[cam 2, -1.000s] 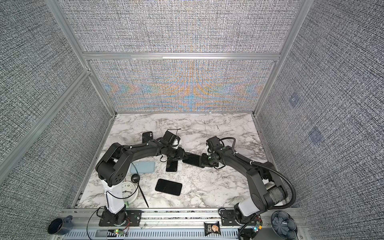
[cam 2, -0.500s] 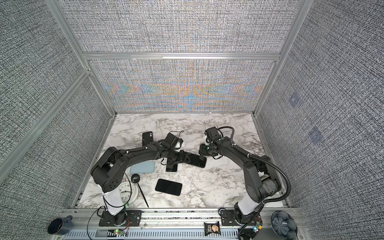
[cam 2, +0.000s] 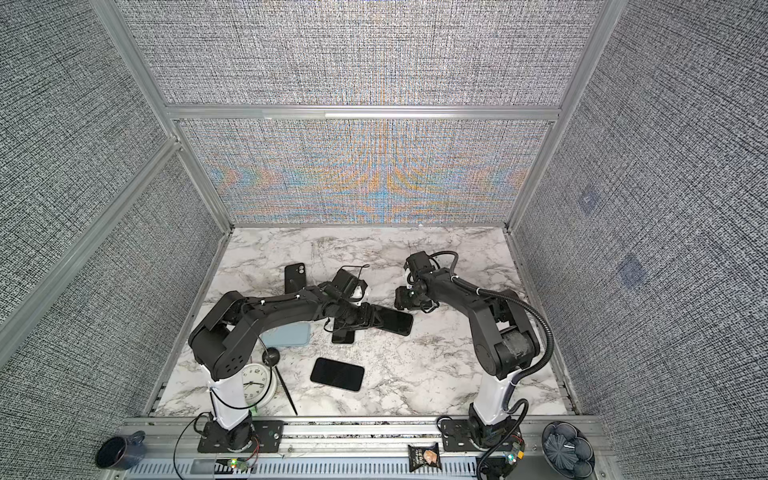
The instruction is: Put the phone into the phone case
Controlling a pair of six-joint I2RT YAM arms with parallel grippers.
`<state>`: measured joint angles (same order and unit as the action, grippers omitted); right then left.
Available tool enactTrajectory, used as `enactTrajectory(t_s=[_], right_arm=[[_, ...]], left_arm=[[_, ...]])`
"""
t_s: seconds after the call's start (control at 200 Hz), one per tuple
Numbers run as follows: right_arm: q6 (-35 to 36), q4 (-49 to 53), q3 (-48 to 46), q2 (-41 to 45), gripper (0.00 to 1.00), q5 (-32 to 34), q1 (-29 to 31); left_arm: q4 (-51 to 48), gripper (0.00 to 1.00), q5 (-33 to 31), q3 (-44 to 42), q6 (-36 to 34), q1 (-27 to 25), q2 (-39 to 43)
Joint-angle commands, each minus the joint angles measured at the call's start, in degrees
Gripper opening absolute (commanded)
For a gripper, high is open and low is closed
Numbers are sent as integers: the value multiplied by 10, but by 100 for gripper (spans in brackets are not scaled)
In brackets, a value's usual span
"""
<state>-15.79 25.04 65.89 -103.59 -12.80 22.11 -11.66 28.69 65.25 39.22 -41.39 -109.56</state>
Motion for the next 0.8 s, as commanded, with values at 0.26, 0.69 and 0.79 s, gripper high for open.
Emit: enactTrajectory(t_s=[0.26,0.69,0.79], right_arm=[[-2,-5,-45,20,56,-36,1],[-26,-14,-117,71,41,-61,13],[-35,-17,-129,82,38,-62,20]], left_arm=[[22,64,14,13,-8,4,-23],[10,60,35,86,-22,14,-84],[9,59,37,96,-24,15,-89]])
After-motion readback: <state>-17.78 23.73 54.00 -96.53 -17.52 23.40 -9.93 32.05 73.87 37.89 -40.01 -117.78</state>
